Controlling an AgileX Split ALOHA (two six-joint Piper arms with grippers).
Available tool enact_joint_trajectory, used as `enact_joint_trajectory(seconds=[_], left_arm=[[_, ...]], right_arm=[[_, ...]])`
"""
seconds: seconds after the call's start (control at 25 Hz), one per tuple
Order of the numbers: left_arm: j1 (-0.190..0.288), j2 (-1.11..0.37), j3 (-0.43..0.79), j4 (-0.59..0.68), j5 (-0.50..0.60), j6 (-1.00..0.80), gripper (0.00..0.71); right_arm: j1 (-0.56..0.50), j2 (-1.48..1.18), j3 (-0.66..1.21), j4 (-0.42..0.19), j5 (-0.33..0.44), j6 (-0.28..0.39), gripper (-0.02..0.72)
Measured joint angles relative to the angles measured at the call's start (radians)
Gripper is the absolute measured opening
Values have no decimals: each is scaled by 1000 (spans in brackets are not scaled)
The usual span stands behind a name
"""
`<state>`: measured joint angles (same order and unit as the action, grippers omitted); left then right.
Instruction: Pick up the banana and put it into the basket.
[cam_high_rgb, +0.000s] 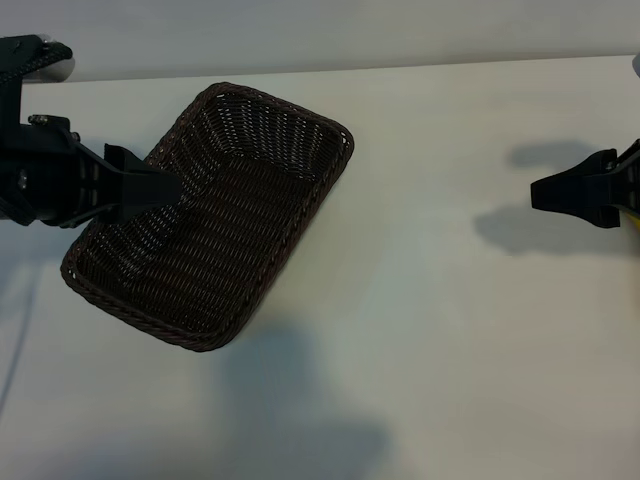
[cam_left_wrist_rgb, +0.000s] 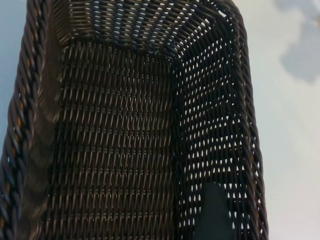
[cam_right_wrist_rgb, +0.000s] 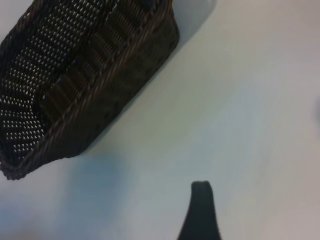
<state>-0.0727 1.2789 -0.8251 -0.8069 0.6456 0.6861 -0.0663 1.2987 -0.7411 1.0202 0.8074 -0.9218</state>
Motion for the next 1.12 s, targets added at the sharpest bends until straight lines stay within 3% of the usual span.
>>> enact_joint_trajectory(seconds=[1.12], left_arm=[[0,0,0,0,-38,0,540]], right_arm=[[0,0,0,0,5,1,583]])
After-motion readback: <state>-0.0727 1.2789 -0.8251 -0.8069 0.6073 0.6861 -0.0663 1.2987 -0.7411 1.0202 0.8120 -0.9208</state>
